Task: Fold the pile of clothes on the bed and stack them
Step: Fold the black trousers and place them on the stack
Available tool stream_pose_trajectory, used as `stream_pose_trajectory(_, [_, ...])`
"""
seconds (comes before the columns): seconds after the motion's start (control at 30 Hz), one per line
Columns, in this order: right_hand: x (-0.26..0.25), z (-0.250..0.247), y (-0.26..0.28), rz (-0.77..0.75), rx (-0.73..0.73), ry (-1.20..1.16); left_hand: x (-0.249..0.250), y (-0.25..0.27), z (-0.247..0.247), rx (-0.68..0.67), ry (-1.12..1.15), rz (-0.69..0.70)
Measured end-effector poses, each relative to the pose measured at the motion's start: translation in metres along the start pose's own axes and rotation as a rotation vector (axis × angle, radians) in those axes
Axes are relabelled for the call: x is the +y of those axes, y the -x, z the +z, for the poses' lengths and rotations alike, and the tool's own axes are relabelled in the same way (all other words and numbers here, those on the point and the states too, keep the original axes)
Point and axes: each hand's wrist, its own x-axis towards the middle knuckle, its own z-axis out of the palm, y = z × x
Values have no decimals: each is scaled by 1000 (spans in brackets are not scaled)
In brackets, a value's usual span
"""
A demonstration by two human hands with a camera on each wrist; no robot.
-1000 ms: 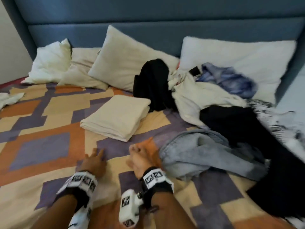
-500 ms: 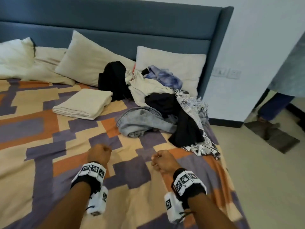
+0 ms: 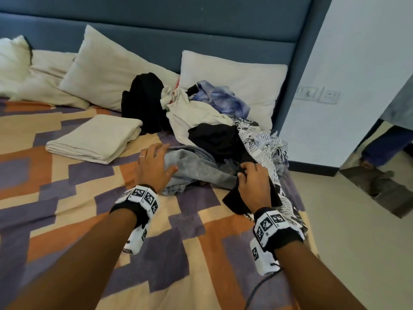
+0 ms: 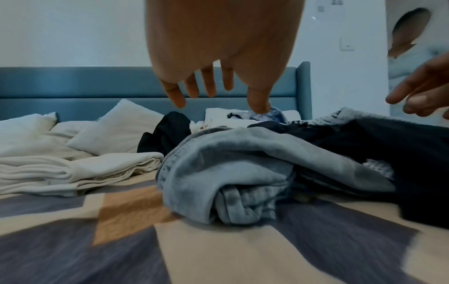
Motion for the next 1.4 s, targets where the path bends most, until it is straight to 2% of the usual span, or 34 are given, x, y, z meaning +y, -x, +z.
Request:
stream_pose_trajectory(0.1, [-8, 20, -42, -117, -61, 7, -16, -29, 18, -268, 48, 7])
stream_pose_trajectory(0.17, [-17, 33, -76, -129, -120, -10, -25, -33, 33, -364, 14, 10])
stream_pose_trajectory(0.33, [-18, 70, -133, 46, -293, 245, -44, -16, 74, -359, 5, 18])
stream_pose_trajectory(0.4, [-12, 81, -142, 161, -331, 199, -50, -20, 83, -366, 17, 25])
stream_pose_trajectory(0.5, [-12, 90, -140, 200, -331, 213, -53, -26, 86, -387, 34, 5])
stream_pose_trajectory(0.6, [-13, 98, -117, 213, -287, 50, -54, -26, 86, -405, 72, -7])
stream_pose_trajectory(0.67, [-8, 93, -100, 148, -263, -90, -55, -24, 85, -410, 110, -27])
stream_pose_trajectory(0.8, [3, 55, -69, 86, -180, -673, -46, -16, 77, -358, 130, -128])
stream_pose_trajectory(0.83, [4, 49, -63, 93, -143, -750, -44, -15, 75, -355, 121, -161])
stream_pose_trajectory(0.9, [6, 42, -53, 123, -61, -793, -41, -11, 66, -393, 81, -162])
stream_pose_trajectory(0.97, [3, 36, -44, 233, -54, -809, -39, -4, 51, -443, 43, -110])
stream_pose_trajectory(1.03, [-2, 28, -33, 197, -78, -730, -35, 10, 39, -407, 65, -80])
stream_pose_trajectory(1.13, [-2, 27, -3, -62, -130, -372, -23, 42, 19, -356, 180, -31])
stream_pose_trajectory(1.17, [2, 29, 7, -115, -210, -259, -18, 52, 12, -369, 242, -36])
stream_pose_trajectory(1.27, [19, 22, 35, -135, -526, -5, -4, 73, -16, -382, 410, -19])
stream_pose_trajectory(1.33, [31, 6, 48, -112, -603, 19, 3, 80, -37, -362, 526, -37])
stream_pose_trajectory(1.4, [36, -16, 55, -35, -604, 37, 11, 87, -57, -342, 609, -31])
